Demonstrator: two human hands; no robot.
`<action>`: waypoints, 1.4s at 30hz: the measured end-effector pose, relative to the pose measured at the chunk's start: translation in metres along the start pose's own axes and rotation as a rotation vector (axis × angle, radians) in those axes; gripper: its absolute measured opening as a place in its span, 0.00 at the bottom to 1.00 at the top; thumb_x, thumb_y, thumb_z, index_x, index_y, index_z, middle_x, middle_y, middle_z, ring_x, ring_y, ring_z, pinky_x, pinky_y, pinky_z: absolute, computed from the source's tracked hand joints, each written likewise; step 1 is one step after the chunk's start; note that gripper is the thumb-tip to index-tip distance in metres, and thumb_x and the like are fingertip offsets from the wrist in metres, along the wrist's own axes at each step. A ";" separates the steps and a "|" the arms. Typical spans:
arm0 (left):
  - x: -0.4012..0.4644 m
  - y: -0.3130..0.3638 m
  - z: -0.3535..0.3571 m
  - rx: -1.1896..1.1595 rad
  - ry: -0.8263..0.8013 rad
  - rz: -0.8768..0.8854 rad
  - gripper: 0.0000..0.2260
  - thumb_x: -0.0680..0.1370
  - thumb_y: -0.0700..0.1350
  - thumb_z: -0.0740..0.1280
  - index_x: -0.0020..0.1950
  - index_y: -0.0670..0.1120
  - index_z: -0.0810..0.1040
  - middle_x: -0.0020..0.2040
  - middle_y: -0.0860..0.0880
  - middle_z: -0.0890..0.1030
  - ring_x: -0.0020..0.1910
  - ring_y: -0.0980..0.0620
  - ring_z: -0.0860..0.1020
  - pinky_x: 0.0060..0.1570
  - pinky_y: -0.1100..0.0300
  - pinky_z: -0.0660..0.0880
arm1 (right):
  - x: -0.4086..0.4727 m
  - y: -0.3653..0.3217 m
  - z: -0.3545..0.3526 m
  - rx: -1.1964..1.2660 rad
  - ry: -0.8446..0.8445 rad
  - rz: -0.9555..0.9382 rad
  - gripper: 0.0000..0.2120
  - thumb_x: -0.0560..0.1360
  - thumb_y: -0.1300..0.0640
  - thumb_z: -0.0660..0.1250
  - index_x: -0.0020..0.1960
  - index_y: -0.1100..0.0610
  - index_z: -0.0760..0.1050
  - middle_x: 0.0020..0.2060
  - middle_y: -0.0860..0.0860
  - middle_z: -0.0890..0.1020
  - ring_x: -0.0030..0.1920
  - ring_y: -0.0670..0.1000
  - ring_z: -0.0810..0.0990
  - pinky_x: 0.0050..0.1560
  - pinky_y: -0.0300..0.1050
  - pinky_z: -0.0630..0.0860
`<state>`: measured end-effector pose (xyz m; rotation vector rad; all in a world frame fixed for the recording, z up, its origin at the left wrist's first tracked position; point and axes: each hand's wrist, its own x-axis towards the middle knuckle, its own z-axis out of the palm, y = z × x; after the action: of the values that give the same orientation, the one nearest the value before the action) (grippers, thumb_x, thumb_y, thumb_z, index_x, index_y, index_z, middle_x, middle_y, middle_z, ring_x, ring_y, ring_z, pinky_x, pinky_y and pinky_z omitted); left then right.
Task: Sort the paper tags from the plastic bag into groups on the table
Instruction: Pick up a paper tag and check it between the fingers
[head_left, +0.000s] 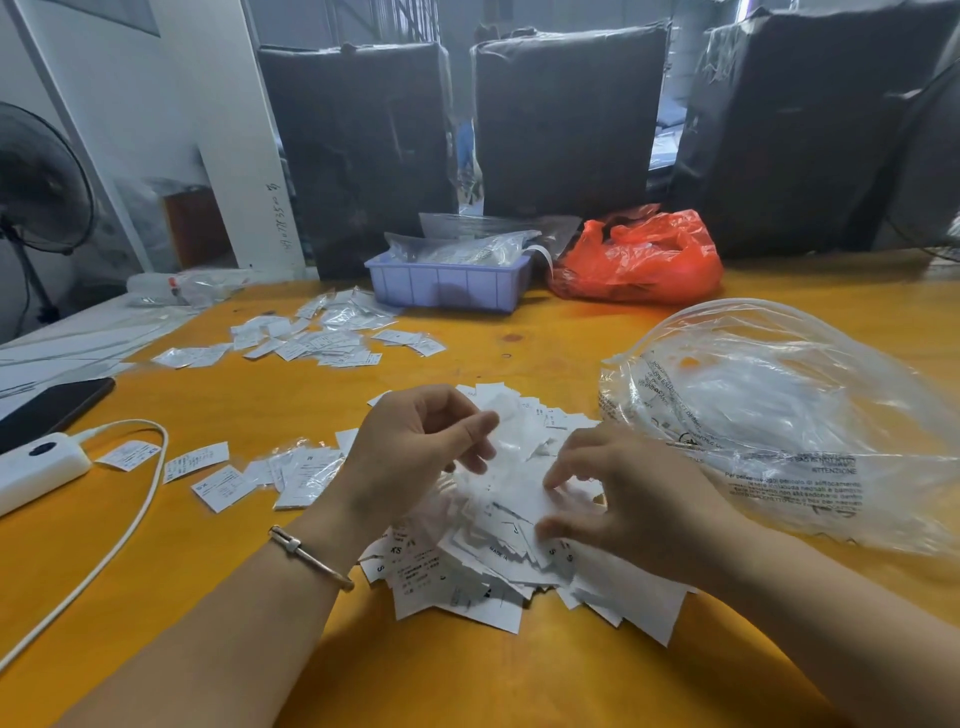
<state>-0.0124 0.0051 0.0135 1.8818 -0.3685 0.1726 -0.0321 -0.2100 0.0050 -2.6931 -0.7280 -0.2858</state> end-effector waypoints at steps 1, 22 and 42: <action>0.000 0.000 0.000 -0.003 0.009 -0.002 0.07 0.77 0.43 0.71 0.44 0.39 0.81 0.36 0.45 0.86 0.34 0.51 0.84 0.33 0.65 0.75 | 0.000 -0.001 0.000 -0.028 -0.010 -0.013 0.21 0.70 0.33 0.66 0.54 0.46 0.80 0.50 0.40 0.78 0.53 0.43 0.73 0.52 0.43 0.72; 0.002 -0.002 -0.001 -0.175 0.026 -0.057 0.10 0.70 0.36 0.76 0.49 0.42 0.80 0.41 0.45 0.87 0.40 0.50 0.85 0.39 0.64 0.78 | 0.006 0.000 0.005 0.776 0.243 0.223 0.05 0.72 0.60 0.72 0.40 0.53 0.85 0.37 0.50 0.85 0.38 0.45 0.80 0.38 0.43 0.76; 0.000 0.000 0.001 -0.148 -0.026 -0.029 0.08 0.72 0.37 0.74 0.50 0.43 0.83 0.40 0.45 0.87 0.37 0.52 0.84 0.39 0.65 0.78 | 0.009 0.010 0.001 1.283 0.265 0.331 0.11 0.64 0.68 0.74 0.45 0.59 0.78 0.38 0.56 0.86 0.37 0.53 0.84 0.37 0.43 0.78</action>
<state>-0.0128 0.0044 0.0129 1.7436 -0.3620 0.0992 -0.0191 -0.2142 0.0036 -1.4610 -0.2056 -0.0369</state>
